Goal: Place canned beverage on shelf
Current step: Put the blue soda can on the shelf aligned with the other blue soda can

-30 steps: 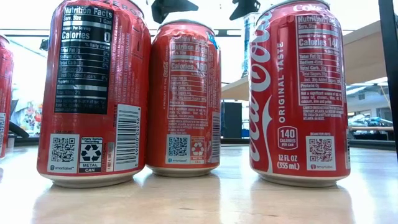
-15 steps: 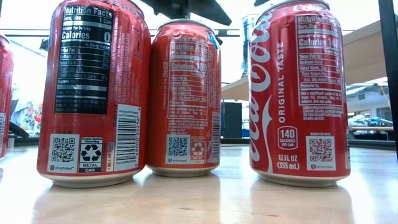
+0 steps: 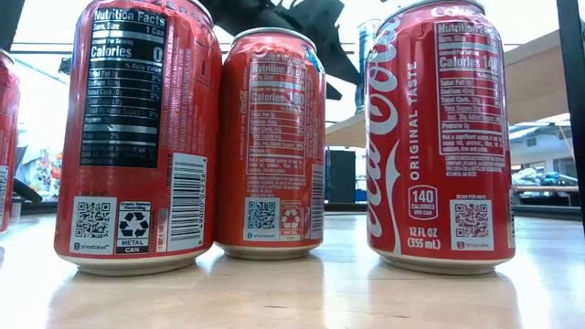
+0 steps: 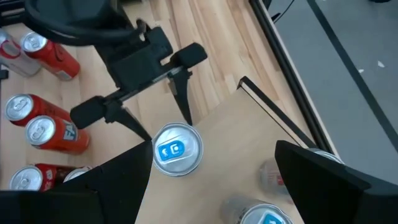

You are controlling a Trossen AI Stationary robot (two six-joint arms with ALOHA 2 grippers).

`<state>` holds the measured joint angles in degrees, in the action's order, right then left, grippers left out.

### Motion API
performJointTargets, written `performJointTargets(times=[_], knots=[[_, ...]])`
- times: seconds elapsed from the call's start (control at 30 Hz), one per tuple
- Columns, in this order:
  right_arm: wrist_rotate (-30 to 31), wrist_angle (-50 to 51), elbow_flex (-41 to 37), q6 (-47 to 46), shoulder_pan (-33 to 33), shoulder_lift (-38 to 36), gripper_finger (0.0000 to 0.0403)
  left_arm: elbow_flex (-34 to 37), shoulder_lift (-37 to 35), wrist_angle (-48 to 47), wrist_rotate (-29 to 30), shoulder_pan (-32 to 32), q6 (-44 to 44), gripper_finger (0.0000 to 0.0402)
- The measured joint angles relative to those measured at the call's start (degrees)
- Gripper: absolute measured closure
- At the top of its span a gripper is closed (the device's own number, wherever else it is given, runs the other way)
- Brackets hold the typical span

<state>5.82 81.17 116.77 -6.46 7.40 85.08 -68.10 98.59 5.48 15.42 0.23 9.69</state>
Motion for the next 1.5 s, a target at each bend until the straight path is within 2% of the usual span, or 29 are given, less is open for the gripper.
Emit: performJointTargets(times=[0.3,0.97,1.37,1.5], knots=[[0.16,-0.04,0.00,-0.01,-0.18,0.00,0.0054,0.07,2.60,0.89,0.61,0.63,-0.24,0.0107],[0.16,-0.46,0.00,-0.02,-0.18,0.00,0.0054,0.07,2.73,1.59,1.47,2.83,-0.04,0.0107],[0.16,-0.52,0.00,0.00,-0.18,0.00,0.0054,0.07,2.73,2.63,-1.77,2.80,0.19,0.0107],[0.16,-0.52,0.00,-0.02,-0.18,0.00,0.0054,0.02,2.73,4.66,-5.67,2.82,0.15,0.0107]])
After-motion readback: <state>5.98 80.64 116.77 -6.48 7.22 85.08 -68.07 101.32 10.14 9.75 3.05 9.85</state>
